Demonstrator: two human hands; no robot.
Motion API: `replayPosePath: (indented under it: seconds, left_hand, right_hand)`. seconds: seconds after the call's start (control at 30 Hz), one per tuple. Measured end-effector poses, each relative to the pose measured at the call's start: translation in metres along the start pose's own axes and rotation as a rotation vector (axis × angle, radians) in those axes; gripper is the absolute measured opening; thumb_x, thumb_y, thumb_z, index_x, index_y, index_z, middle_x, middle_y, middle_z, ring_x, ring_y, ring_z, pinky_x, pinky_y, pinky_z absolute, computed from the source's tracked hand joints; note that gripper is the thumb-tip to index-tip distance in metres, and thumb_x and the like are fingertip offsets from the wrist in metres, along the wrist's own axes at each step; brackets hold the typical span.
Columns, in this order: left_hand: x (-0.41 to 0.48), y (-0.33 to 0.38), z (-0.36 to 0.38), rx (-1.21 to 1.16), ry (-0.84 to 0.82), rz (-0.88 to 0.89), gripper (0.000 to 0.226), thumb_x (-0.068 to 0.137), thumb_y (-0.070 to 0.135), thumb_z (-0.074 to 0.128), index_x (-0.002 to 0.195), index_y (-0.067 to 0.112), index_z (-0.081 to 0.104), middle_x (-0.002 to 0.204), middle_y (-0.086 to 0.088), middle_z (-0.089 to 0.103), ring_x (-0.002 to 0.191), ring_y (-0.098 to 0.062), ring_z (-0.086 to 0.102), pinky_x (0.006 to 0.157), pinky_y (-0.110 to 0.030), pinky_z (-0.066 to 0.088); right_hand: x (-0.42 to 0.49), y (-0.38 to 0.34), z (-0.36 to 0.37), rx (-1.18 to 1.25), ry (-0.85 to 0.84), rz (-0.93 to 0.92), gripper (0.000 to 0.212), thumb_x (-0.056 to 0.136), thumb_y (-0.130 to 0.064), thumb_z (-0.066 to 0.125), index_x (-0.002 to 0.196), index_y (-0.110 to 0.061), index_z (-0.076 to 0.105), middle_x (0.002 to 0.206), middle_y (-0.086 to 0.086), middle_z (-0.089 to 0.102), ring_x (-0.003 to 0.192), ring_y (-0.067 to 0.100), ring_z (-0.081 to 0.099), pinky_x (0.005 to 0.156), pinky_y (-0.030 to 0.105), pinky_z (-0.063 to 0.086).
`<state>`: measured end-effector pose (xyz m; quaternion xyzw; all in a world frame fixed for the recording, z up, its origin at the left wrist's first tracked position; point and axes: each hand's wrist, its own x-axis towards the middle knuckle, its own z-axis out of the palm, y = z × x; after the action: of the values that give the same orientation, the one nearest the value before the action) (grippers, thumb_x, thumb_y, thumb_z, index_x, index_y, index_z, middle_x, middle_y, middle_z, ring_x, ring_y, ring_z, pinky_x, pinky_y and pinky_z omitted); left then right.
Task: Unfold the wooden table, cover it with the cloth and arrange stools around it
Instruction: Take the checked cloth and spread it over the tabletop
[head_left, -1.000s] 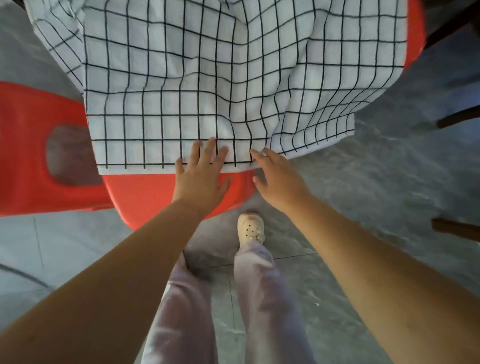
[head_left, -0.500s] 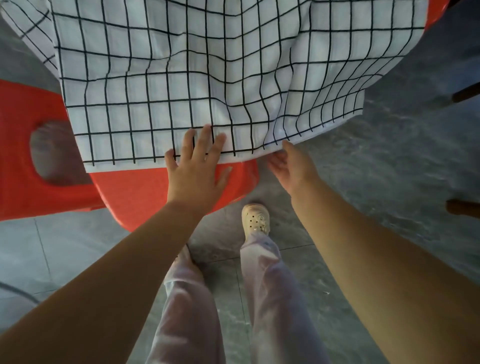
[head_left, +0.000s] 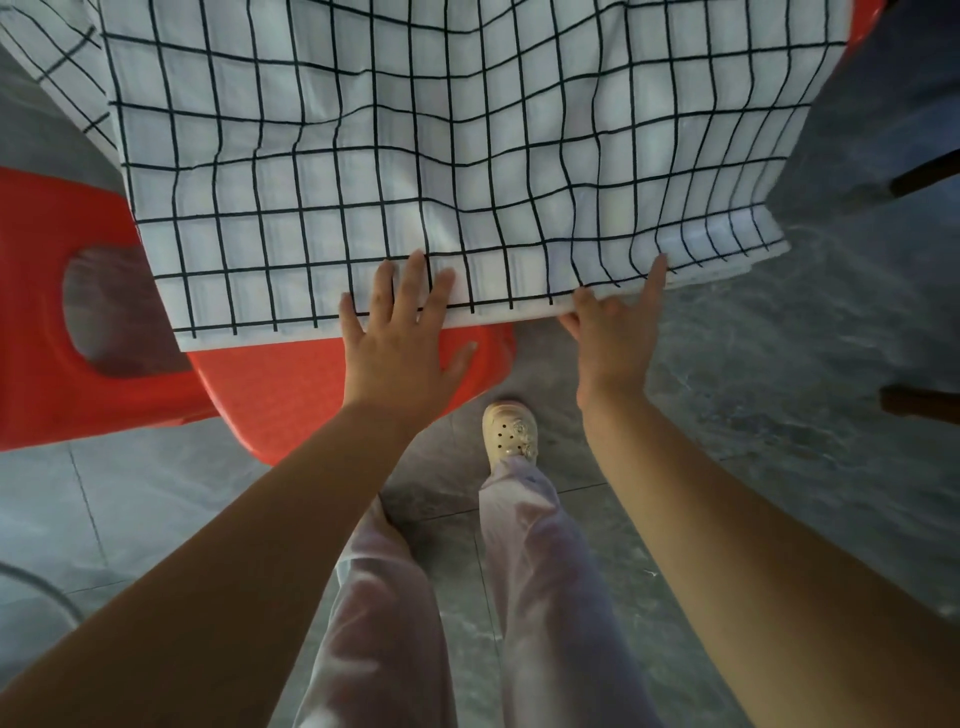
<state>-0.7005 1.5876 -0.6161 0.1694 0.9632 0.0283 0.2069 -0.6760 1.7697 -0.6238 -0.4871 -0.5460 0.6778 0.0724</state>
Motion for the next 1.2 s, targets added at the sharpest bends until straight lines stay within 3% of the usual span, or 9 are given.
replayPosePath:
  seconds: [0.17, 0.23, 0.33, 0.5, 0.63, 0.73, 0.93, 1.07, 1.2]
  left_hand:
    - [0.001, 0.01, -0.002, -0.01, 0.054, 0.031, 0.08, 0.088, 0.058, 0.038, 0.151, 0.018, 0.008, 0.16, -0.006, -0.002, 0.146, -0.026, -0.003, 0.116, -0.054, 0.005]
    - [0.005, 0.015, -0.003, -0.046, 0.078, 0.073, 0.076, 0.086, 0.057, 0.036, 0.149, 0.018, 0.018, 0.158, -0.006, 0.012, 0.146, -0.026, 0.008, 0.116, -0.053, 0.011]
    - [0.012, 0.02, -0.007, -0.111, 0.126, 0.103, 0.075, 0.082, 0.057, 0.032, 0.144, 0.014, 0.033, 0.15, -0.009, 0.032, 0.139, -0.029, 0.027, 0.112, -0.052, 0.022]
    - [0.021, 0.024, -0.009, -0.148, 0.205, 0.147, 0.073, 0.078, 0.052, 0.038, 0.138, 0.011, 0.041, 0.139, -0.011, 0.044, 0.127, -0.031, 0.041, 0.109, -0.05, 0.028]
    - [0.023, 0.024, -0.007, -0.129, 0.218, 0.156, 0.07, 0.079, 0.048, 0.042, 0.139, 0.012, 0.039, 0.139, -0.01, 0.043, 0.124, -0.031, 0.042, 0.108, -0.049, 0.031]
    - [0.022, 0.025, -0.004, -0.142, 0.266, 0.164, 0.063, 0.082, 0.04, 0.047, 0.138, 0.012, 0.04, 0.136, -0.01, 0.046, 0.121, -0.03, 0.046, 0.105, -0.046, 0.033]
    - [0.022, 0.022, 0.006, -0.19, 0.362, 0.169, 0.055, 0.086, 0.034, 0.055, 0.135, 0.012, 0.044, 0.131, -0.01, 0.051, 0.115, -0.027, 0.05, 0.099, -0.041, 0.037]
    - [0.025, 0.018, 0.008, -0.222, 0.436, 0.163, 0.054, 0.078, 0.013, 0.061, 0.13, 0.011, 0.048, 0.127, -0.01, 0.054, 0.112, -0.026, 0.05, 0.097, -0.037, 0.036]
    - [0.028, 0.009, 0.005, -0.223, 0.487, 0.14, 0.06, 0.073, -0.002, 0.06, 0.13, 0.013, 0.048, 0.123, -0.01, 0.055, 0.109, -0.025, 0.049, 0.094, -0.038, 0.038]
  right_hand:
    - [-0.01, -0.003, -0.007, -0.299, -0.019, -0.202, 0.03, 0.091, -0.006, 0.057, 0.118, -0.018, 0.061, 0.076, 0.0, 0.056, 0.073, 0.006, 0.058, 0.077, 0.039, 0.058]
    - [-0.011, -0.006, -0.011, -0.393, -0.072, -0.269, 0.03, 0.091, -0.005, 0.053, 0.114, -0.021, 0.062, 0.072, -0.008, 0.052, 0.071, 0.006, 0.055, 0.078, 0.039, 0.056]
    - [-0.01, -0.008, -0.02, -0.599, -0.153, -0.365, 0.043, 0.086, 0.0, 0.05, 0.123, -0.019, 0.059, 0.084, -0.013, 0.062, 0.074, -0.004, 0.058, 0.071, 0.015, 0.05]
    - [0.0, -0.013, -0.032, -0.813, -0.037, -0.675, 0.025, 0.087, -0.016, 0.058, 0.109, -0.022, 0.069, 0.09, -0.002, 0.072, 0.076, 0.013, 0.067, 0.069, 0.033, 0.056]
    - [0.008, -0.023, -0.029, -0.939, -0.02, -0.896, 0.018, 0.084, -0.017, 0.06, 0.096, -0.021, 0.074, 0.08, -0.002, 0.065, 0.075, 0.018, 0.059, 0.059, 0.022, 0.044]
    - [0.013, -0.029, -0.028, -1.004, -0.013, -1.009, 0.014, 0.083, -0.015, 0.066, 0.093, -0.019, 0.075, 0.077, 0.005, 0.053, 0.074, 0.021, 0.051, 0.064, 0.013, 0.029]
    - [0.02, -0.035, -0.036, -1.085, 0.014, -1.176, 0.014, 0.081, -0.017, 0.068, 0.089, -0.026, 0.074, 0.094, 0.006, 0.051, 0.088, 0.025, 0.047, 0.076, 0.036, 0.041]
    - [0.024, -0.039, -0.035, -1.092, -0.003, -1.305, 0.007, 0.089, -0.025, 0.066, 0.086, -0.028, 0.072, 0.114, -0.002, 0.052, 0.108, 0.023, 0.044, 0.089, 0.043, 0.04]
    - [0.03, -0.045, -0.036, -1.056, -0.173, -1.291, 0.011, 0.09, -0.015, 0.062, 0.093, -0.017, 0.072, 0.099, 0.006, 0.066, 0.095, 0.025, 0.056, 0.083, 0.038, 0.044]
